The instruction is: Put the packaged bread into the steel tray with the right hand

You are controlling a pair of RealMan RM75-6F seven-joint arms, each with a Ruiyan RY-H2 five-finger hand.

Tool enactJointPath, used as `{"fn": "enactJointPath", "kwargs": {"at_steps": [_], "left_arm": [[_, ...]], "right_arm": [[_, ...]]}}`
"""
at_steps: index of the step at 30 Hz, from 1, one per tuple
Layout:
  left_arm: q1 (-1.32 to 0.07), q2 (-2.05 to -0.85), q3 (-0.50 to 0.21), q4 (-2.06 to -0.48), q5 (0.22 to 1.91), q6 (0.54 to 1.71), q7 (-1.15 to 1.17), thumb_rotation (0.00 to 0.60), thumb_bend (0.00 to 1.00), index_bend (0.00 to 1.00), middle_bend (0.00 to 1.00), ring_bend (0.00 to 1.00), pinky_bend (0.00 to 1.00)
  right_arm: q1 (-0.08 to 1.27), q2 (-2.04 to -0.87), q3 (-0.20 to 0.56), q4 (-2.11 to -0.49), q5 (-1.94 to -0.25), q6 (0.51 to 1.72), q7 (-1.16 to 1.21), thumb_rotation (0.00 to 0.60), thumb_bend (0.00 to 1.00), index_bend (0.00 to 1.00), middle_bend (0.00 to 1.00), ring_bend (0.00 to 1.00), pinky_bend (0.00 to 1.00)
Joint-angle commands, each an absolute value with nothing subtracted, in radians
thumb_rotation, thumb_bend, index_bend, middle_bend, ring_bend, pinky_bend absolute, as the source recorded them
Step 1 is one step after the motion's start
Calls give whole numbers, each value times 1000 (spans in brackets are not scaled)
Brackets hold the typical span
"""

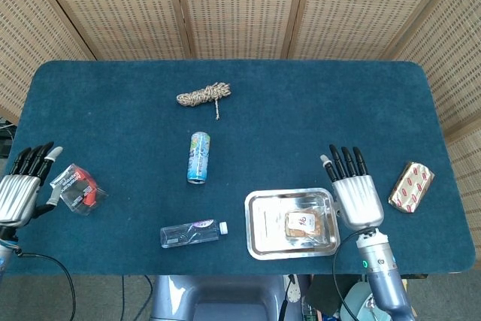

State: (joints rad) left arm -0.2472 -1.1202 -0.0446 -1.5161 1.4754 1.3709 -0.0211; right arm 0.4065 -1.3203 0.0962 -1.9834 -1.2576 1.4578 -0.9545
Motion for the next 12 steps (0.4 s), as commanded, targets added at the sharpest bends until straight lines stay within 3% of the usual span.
{"fn": "enactJointPath", "kwargs": {"at_steps": [1,12], "left_arm": [[-242,-1117,-45,-1531,1470,1374,-11,600,503,0,0,0,0],[-238,-1114,-48,-1574,1461,1368,38,600,503,0,0,0,0]], "right_arm": [[386,-1292,85,-1991,-1256,1464,-919,600,148,98,0,0,0],[377,-1249,95,-1965,-1258,1432,-820,600,148,98,0,0,0]]}}
